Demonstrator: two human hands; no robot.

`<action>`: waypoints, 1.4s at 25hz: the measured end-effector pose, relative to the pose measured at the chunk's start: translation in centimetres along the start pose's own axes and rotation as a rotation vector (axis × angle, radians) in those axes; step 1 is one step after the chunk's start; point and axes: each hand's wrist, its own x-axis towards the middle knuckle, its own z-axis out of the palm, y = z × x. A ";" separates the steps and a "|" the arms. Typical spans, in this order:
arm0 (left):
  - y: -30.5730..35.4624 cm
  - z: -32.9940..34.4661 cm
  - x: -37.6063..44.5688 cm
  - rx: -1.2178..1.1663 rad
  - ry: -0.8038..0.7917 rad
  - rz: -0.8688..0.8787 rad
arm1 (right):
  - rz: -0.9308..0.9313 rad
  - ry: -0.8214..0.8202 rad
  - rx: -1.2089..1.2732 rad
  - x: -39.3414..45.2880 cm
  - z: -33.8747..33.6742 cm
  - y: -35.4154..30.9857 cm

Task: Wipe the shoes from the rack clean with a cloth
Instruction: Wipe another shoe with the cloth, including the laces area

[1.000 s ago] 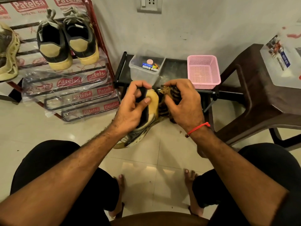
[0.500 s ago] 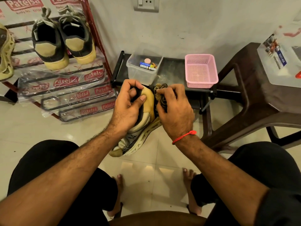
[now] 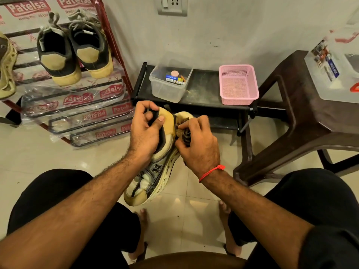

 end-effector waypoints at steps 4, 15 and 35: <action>1.4 -1.5 2.2 -0.106 0.231 -0.106 | 0.053 -0.450 -0.071 -2.4 1.4 0.3; 3.7 -2.5 2.5 -0.255 0.082 -0.207 | 0.381 -0.390 0.748 3.2 -1.1 2.7; 1.3 -1.3 1.0 -0.132 -0.197 -0.231 | -0.325 -0.332 0.342 3.5 -2.3 -0.6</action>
